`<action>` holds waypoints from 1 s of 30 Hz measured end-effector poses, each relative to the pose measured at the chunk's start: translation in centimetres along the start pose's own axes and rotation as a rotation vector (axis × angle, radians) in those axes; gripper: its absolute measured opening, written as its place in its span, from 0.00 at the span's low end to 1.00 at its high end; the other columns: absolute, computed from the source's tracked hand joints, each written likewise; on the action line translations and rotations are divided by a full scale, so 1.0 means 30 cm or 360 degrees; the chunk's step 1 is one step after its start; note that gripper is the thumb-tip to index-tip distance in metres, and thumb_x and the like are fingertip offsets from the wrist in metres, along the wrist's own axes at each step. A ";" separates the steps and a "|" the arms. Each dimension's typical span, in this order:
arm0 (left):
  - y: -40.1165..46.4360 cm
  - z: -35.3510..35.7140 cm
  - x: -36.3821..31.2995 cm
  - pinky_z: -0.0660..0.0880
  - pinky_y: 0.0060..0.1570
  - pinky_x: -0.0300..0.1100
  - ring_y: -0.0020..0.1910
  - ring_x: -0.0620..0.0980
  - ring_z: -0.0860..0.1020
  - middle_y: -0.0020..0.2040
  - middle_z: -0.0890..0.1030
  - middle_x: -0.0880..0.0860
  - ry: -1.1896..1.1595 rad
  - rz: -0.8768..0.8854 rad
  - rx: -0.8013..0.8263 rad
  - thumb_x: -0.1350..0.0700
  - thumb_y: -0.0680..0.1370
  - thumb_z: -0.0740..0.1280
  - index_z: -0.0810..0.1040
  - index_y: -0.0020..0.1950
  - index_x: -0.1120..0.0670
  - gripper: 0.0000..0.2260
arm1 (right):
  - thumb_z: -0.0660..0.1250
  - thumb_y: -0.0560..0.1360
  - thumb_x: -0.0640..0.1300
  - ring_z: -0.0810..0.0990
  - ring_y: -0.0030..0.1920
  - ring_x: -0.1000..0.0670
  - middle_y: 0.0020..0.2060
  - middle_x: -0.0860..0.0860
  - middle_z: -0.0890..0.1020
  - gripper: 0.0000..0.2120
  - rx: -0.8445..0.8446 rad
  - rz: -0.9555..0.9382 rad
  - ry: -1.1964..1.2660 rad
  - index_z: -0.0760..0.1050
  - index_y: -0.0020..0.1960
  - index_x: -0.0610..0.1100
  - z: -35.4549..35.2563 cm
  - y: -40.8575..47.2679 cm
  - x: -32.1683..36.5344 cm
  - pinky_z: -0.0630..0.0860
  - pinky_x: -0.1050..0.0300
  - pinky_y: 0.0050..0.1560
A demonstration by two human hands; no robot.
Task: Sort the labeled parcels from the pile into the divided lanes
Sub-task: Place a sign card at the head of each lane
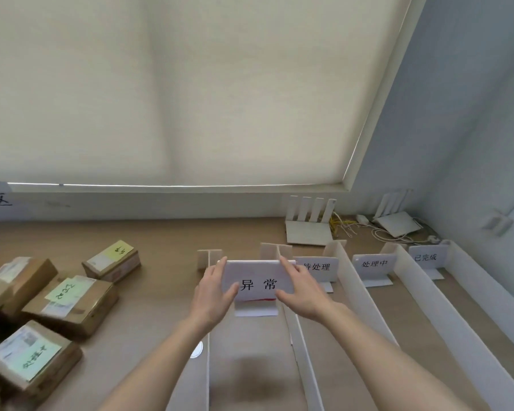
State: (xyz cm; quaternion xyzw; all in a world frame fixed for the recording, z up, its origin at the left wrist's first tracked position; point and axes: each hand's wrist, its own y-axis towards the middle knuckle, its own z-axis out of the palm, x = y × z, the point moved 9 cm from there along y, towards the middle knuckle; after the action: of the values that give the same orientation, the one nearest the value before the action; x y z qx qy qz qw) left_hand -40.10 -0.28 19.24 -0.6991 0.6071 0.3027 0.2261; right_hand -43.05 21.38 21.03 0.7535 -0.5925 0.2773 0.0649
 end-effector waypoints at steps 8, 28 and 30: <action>0.172 0.299 0.281 0.67 0.68 0.45 0.71 0.51 0.69 0.74 0.68 0.52 0.0001 -0.0173 0.0069 0.49 0.80 0.67 0.59 0.80 0.51 0.31 | 0.64 0.79 0.52 0.64 0.74 0.46 0.77 0.50 0.56 0.39 0.0134 0.0059 0.0171 0.44 0.83 0.57 0.334 0.286 -0.220 0.67 0.49 0.73; 0.607 0.568 0.527 0.62 0.70 0.47 0.74 0.57 0.64 0.76 0.64 0.59 0.0127 -0.0258 0.0045 0.53 0.80 0.67 0.55 0.80 0.54 0.33 | 0.64 0.81 0.48 0.66 0.73 0.42 0.76 0.44 0.59 0.39 0.0136 -0.0019 0.0105 0.44 0.82 0.57 0.491 0.860 -0.356 0.67 0.48 0.71; 0.619 0.582 0.535 0.61 0.70 0.47 0.75 0.58 0.63 0.76 0.64 0.60 0.0127 -0.0269 0.0052 0.53 0.80 0.67 0.55 0.80 0.54 0.33 | 0.64 0.81 0.48 0.67 0.73 0.41 0.76 0.43 0.59 0.39 0.0143 -0.0015 0.0086 0.43 0.82 0.57 0.504 0.878 -0.367 0.67 0.49 0.70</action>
State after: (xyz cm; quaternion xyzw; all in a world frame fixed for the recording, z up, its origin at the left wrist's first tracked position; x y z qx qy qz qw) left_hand -59.71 -2.76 -3.49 -0.7556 0.5593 0.2446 0.2377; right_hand -63.97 16.75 -3.17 0.7507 -0.5739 0.3236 0.0484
